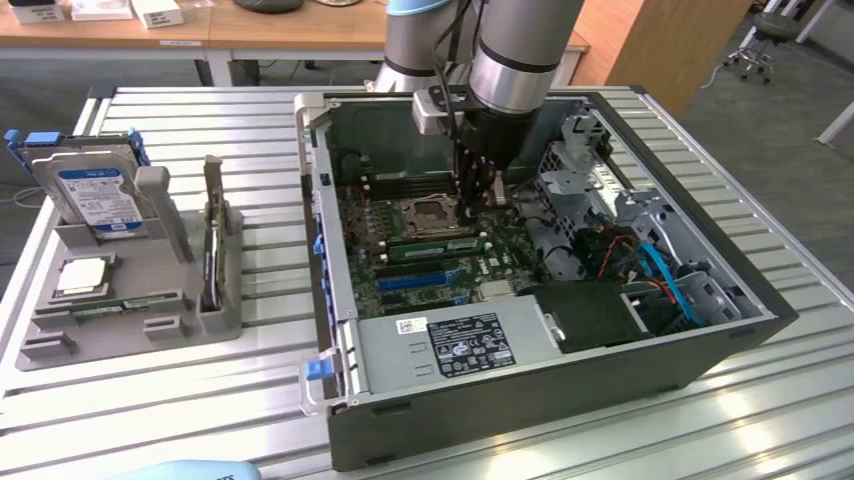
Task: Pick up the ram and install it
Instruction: 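Press down the ram until it locks into place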
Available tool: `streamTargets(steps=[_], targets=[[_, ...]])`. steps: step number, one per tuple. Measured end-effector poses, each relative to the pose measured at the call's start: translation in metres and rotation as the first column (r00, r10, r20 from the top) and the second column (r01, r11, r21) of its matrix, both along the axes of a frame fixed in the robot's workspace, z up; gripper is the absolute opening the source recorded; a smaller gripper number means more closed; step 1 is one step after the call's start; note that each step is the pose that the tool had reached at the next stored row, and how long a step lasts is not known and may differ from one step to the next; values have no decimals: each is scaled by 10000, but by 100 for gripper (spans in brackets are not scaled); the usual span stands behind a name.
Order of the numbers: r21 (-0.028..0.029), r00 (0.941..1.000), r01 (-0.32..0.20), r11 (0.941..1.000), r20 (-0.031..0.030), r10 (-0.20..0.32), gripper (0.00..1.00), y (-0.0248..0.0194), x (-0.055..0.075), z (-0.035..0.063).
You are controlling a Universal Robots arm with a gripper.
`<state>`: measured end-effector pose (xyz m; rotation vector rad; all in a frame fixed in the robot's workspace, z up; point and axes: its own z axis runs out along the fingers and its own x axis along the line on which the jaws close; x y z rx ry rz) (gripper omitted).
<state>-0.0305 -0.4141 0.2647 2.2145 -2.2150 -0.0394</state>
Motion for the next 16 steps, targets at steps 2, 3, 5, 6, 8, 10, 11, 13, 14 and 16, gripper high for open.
streamTargets(steps=[2, 3, 5, 6, 8, 10, 11, 13, 14, 16], targets=[[0, 10000, 0, 10000, 0, 0, 17, 0, 0, 0], [0, 10000, 0, 10000, 0, 0, 11, 0, 0, 0], [0, 10000, 0, 10000, 0, 0, 10, 0, 0, 0], [0, 10000, 0, 10000, 0, 0, 10, 0, 0, 0], [0, 10000, 1, 10000, 0, -1, 10, 0, 0, 0], [0, 10000, 0, 10000, 0, 0, 10, 0, 0, 0], [1, 10000, 0, 10000, 0, 0, 10, 0, 0, 0], [0, 10000, 0, 10000, 0, 0, 10, 0, 0, 0], [0, 10000, 0, 10000, 0, 0, 10, 0, 0, 0], [0, 10000, 0, 10000, 0, 0, 10, 0, 0, 0]])
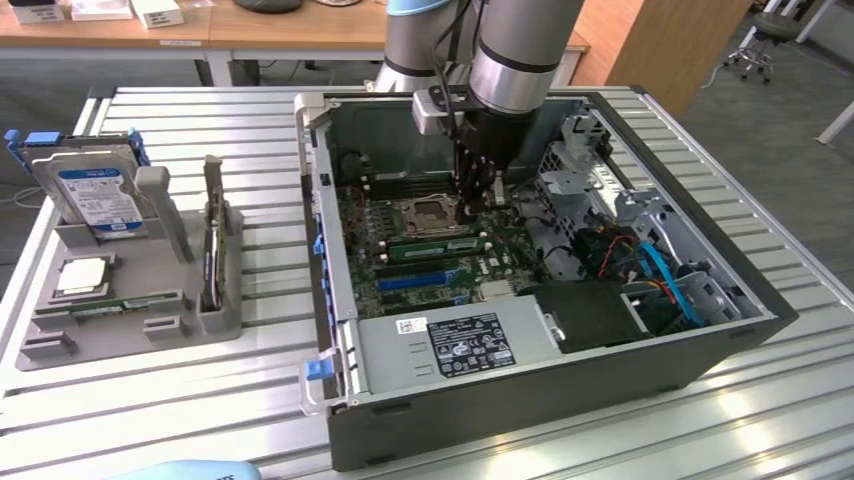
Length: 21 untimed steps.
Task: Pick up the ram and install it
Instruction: 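Press down the ram until it locks into place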
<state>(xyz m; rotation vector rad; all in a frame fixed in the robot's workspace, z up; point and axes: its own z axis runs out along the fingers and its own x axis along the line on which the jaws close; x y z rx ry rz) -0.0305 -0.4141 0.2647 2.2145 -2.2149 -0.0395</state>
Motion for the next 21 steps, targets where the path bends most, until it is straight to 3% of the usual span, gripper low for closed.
streamTargets(steps=[5, 11, 21], targets=[[-1, 10000, -2, 10000, 0, 2, 10, -1, 13, 0], [0, 10000, -1, 10000, 0, 1, 10, 0, 132, 0], [0, 10000, 0, 10000, 0, 0, 10, 0, 223, 0]])
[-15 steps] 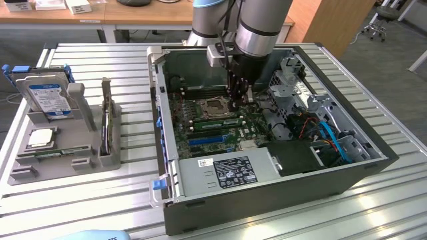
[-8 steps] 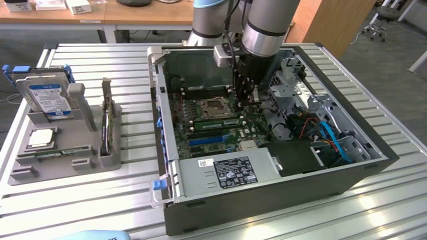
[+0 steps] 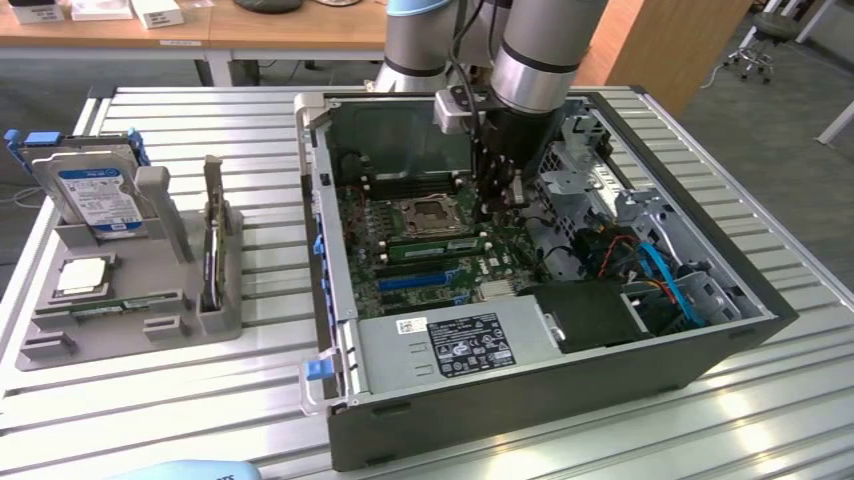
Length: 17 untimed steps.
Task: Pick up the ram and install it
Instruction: 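Press down the ram until it locks into place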
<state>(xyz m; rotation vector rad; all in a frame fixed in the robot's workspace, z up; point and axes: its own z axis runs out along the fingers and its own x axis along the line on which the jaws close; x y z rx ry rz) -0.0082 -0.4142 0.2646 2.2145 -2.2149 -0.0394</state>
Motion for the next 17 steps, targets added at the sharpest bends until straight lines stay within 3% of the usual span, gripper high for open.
streamTargets(steps=[17], targets=[[3, 10000, 0, 10000, 1, 0, 10, 1, 17, -6]])
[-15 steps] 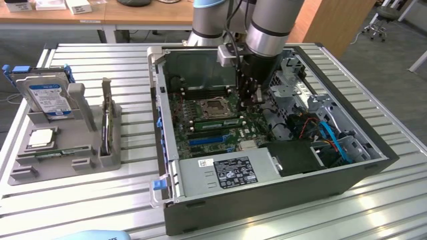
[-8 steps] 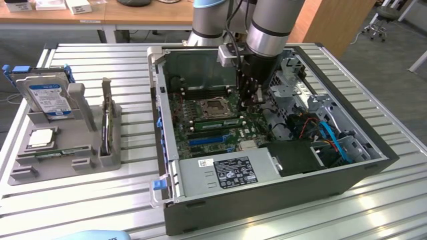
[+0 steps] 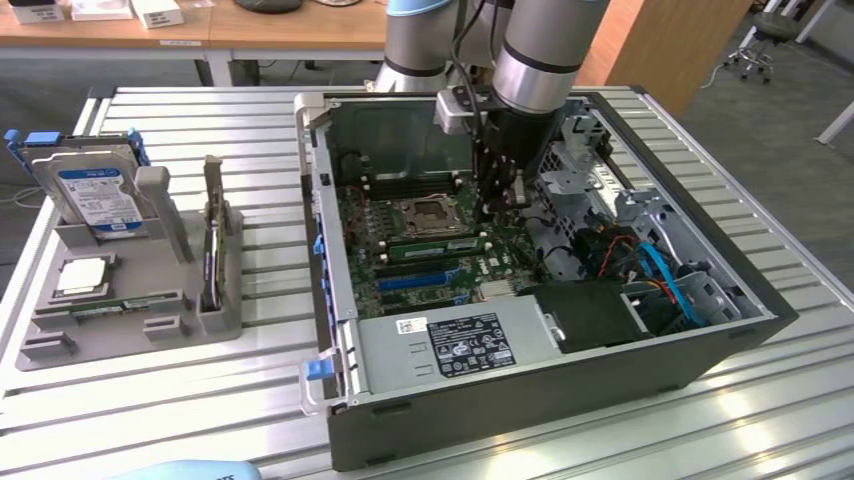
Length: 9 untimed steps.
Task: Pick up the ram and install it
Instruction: 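Press down the ram until it locks into place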
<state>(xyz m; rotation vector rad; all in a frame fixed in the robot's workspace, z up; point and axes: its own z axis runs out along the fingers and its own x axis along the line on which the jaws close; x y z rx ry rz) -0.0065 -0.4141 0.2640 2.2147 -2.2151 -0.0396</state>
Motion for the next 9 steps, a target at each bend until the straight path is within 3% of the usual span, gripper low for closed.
streamTargets(steps=[9], targets=[[-2, 10000, 0, 10000, 0, 0, 10, -1, 0, -91]])
